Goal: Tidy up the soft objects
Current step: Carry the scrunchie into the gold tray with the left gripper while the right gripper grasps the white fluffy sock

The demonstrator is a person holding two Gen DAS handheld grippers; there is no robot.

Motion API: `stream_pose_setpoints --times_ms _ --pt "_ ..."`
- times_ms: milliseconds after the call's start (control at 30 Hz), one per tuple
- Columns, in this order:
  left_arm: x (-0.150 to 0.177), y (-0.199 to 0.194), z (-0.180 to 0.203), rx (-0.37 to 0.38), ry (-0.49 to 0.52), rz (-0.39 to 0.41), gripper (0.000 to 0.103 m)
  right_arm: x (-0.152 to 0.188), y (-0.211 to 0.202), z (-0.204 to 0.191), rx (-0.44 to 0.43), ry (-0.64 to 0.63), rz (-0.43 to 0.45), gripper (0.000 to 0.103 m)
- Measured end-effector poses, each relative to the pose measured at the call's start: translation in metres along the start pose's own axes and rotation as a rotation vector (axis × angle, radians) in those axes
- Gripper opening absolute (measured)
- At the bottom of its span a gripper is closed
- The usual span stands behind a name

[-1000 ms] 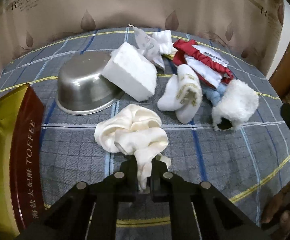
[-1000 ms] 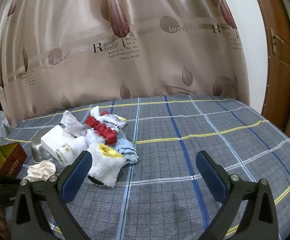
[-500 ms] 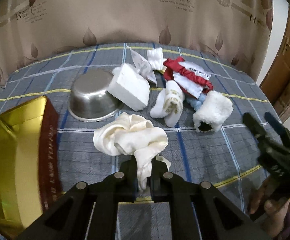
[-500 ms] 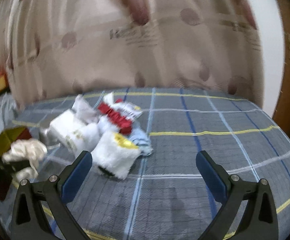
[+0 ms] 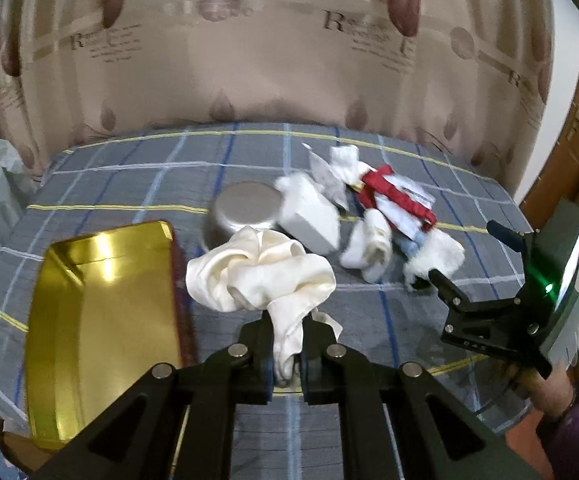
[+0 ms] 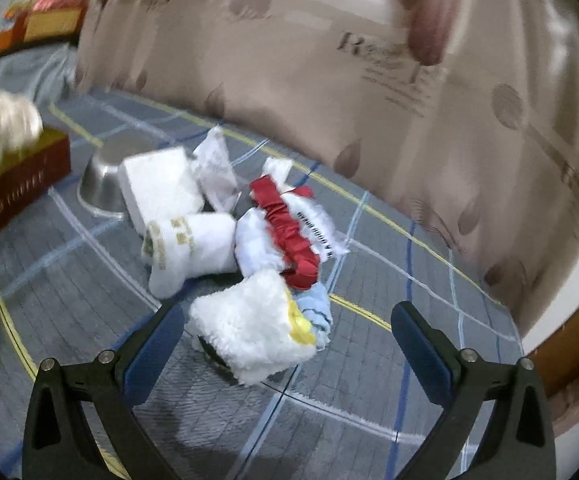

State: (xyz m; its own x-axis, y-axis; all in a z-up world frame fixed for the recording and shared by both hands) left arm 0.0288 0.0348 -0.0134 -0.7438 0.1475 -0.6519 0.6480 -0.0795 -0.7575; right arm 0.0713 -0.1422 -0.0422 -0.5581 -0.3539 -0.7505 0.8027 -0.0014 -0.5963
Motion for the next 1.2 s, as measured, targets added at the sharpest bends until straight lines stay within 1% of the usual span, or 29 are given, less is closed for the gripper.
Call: stream_pose_setpoints --times_ms 67,133,167,200,233,267,333,467,533,767,1000,1033,1100,1200 --pt "0.000 -0.005 -0.012 -0.018 -0.011 0.003 0.010 0.001 0.007 -0.002 0.011 -0.031 -0.015 0.102" --pt "0.001 -0.008 -0.022 -0.035 -0.019 0.001 0.010 0.002 0.013 -0.004 0.002 -0.052 -0.041 0.098" --pt "0.002 -0.010 -0.028 -0.046 -0.024 0.001 0.011 0.003 0.015 -0.006 -0.003 -0.056 -0.052 0.086" --pt "0.003 -0.011 -0.036 -0.060 -0.032 -0.002 0.011 0.005 0.018 -0.008 -0.007 -0.060 -0.072 0.069" --pt "0.005 -0.012 -0.040 -0.065 -0.035 -0.005 0.011 0.007 0.023 -0.010 -0.012 -0.059 -0.097 0.060" --pt "0.007 -0.012 -0.046 -0.075 -0.041 -0.011 0.011 0.010 0.028 -0.011 -0.025 -0.051 -0.130 0.048" --pt "0.010 -0.011 -0.057 -0.092 -0.049 -0.021 0.011 0.010 0.029 -0.011 -0.022 -0.038 -0.134 0.047" --pt "0.018 -0.011 -0.078 -0.129 -0.064 -0.036 0.011 0.009 0.023 -0.008 -0.046 0.013 -0.134 0.039" --pt "0.022 -0.010 -0.087 -0.145 -0.069 -0.042 0.011 0.010 0.021 -0.008 -0.064 0.047 -0.139 0.037" --pt "0.031 -0.004 -0.111 -0.188 -0.081 -0.068 0.011 0.009 -0.001 -0.008 -0.129 0.169 -0.140 0.035" --pt "0.037 0.007 -0.141 -0.224 -0.083 -0.106 0.012 -0.002 -0.031 -0.012 -0.199 0.263 -0.114 0.034" --pt "0.037 0.009 -0.146 -0.233 -0.084 -0.113 0.013 -0.003 -0.035 -0.015 -0.212 0.269 -0.111 0.034" --pt "0.037 0.014 -0.160 -0.229 -0.089 -0.126 0.027 -0.008 -0.043 -0.022 -0.233 0.265 -0.100 0.034" --pt "0.037 0.022 -0.179 -0.251 -0.101 -0.141 0.036 -0.019 -0.055 -0.037 -0.276 0.263 -0.080 0.034"
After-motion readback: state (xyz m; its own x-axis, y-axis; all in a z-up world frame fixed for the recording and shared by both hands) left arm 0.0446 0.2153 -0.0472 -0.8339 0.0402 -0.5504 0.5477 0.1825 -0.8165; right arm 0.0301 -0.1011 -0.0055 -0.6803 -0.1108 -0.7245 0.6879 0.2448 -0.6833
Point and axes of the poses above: each gripper's, at about its wrist camera, not at the fingertips, and y roughly the way its jaws point, z to its right, x to its underside, the point moved 8 cm from there along y, roughly the way its jaws point, and after that the axes turned 13 degrees about y, right-handed, at the moved point
